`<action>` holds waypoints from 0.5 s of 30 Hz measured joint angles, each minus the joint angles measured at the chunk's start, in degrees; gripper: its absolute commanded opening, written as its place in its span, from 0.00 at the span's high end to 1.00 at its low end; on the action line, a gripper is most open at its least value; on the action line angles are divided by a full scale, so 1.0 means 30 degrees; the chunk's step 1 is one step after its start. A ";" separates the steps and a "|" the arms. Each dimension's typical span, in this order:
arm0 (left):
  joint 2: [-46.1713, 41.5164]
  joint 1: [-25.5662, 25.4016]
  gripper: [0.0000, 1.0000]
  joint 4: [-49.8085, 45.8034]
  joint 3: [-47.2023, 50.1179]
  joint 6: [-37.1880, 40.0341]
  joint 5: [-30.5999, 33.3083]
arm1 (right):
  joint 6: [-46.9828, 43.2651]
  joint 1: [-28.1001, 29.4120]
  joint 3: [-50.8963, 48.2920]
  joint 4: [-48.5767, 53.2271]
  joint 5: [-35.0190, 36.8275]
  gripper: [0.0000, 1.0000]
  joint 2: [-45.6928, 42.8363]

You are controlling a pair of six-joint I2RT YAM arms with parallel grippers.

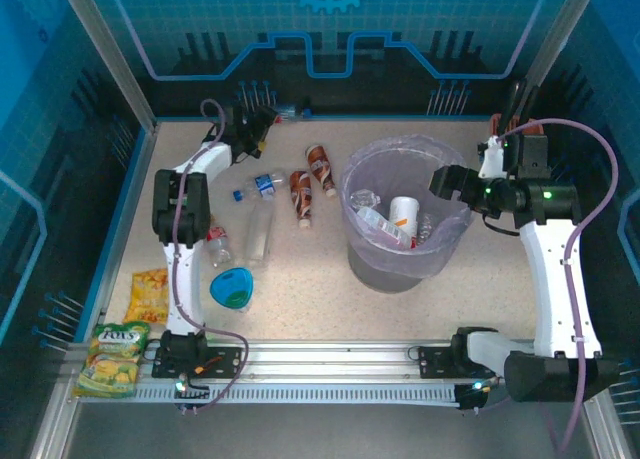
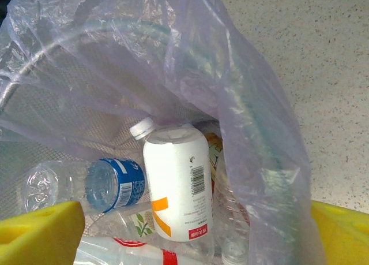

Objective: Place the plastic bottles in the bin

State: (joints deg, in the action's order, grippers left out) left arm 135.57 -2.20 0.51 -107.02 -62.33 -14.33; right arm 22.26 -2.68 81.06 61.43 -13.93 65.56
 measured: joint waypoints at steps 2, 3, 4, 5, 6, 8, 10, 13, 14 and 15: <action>0.1013 -0.0029 0.09 -0.0080 -0.1224 -0.0452 0.0204 | 0.0000 0.0000 -0.0189 0.0007 0.0022 0.05 -0.0219; 0.1450 -0.0044 0.10 -0.0066 -0.1851 -0.0750 0.0357 | 0.0000 0.0007 -0.0299 0.0015 0.0029 0.06 -0.0342; 0.1734 -0.0058 0.11 -0.0051 -0.2288 -0.0962 0.0546 | 0.0000 0.0007 -0.0415 0.0015 0.0044 0.05 -0.0444; 0.1974 -0.0066 0.12 -0.0058 -0.2652 -0.1246 0.0729 | 0.0000 0.0007 -0.0561 0.0022 0.0080 0.05 -0.0568; 0.2215 -0.0066 0.13 -0.0022 -0.3075 -0.1486 0.0962 | 0.0000 0.0007 -0.0729 0.0015 0.0095 0.05 -0.0670; 0.2667 -0.0066 0.13 -0.0015 -0.3920 -0.1923 0.1333 | 0.0000 0.0007 -0.1035 0.0022 0.0168 0.05 -0.0801; 0.3315 -0.0066 0.13 -0.0117 -0.5085 -0.2295 0.1610 | 0.0000 0.0007 -0.1275 0.0036 0.0291 0.06 -0.0860; 0.4328 -0.0051 0.13 -0.0539 -0.6958 -0.2776 0.2011 | -0.0007 0.0015 -0.1457 0.0058 0.0510 0.05 -0.0882; 0.4634 -0.0051 0.13 -0.0729 -0.7482 -0.2885 0.2164 | 0.0000 0.0015 -0.1457 0.0080 0.0525 0.05 -0.0882; 0.4976 -0.0051 0.13 -0.0998 -0.8087 -0.3053 0.2324 | 0.0000 0.0015 -0.1457 0.0073 0.0532 0.06 -0.0896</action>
State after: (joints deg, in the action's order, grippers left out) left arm 150.50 -2.35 -2.48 -131.28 -71.48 -7.35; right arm 22.26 -2.63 76.69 61.65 -12.34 62.87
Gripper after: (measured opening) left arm 0.869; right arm 0.944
